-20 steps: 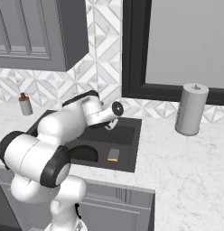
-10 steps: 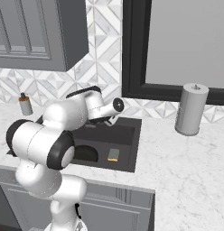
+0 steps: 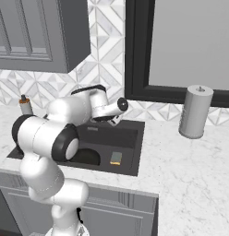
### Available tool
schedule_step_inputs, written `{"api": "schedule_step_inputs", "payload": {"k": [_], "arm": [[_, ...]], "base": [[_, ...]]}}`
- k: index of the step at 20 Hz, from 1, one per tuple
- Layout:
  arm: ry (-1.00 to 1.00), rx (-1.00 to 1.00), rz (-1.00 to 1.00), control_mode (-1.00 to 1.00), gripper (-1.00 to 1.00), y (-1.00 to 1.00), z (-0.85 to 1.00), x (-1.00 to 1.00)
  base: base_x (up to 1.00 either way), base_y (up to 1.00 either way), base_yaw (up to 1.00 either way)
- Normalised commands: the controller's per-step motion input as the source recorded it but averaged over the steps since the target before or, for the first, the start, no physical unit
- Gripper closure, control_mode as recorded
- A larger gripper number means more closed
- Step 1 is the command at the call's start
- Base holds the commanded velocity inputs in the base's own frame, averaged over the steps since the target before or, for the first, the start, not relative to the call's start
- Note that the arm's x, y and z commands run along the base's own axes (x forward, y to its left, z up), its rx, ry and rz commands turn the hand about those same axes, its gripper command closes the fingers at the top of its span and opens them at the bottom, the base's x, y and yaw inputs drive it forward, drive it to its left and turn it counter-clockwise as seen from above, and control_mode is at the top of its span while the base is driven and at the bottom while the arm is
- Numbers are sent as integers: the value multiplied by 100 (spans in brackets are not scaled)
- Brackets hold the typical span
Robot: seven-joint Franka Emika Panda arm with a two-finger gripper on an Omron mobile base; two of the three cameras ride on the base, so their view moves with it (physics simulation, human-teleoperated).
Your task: Pick the pan and sponge and place them into the sink. Then turn on the water.
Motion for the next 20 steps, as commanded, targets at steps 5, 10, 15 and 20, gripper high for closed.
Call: {"api": "schedule_step_inputs", "payload": {"k": [5, 10, 15, 20], "arm": [[0, 0, 0, -100, -100, 8, 0, 19], [0, 0, 0, -100, -100, 15, 0, 21], [0, 1, 0, -100, -100, 0, 0, 34], [0, 1, 0, -100, -100, 0, -10, 34]], "base": [[0, 0, 0], [0, 0, 0], [0, 0, 0], [0, 0, 0]]}}
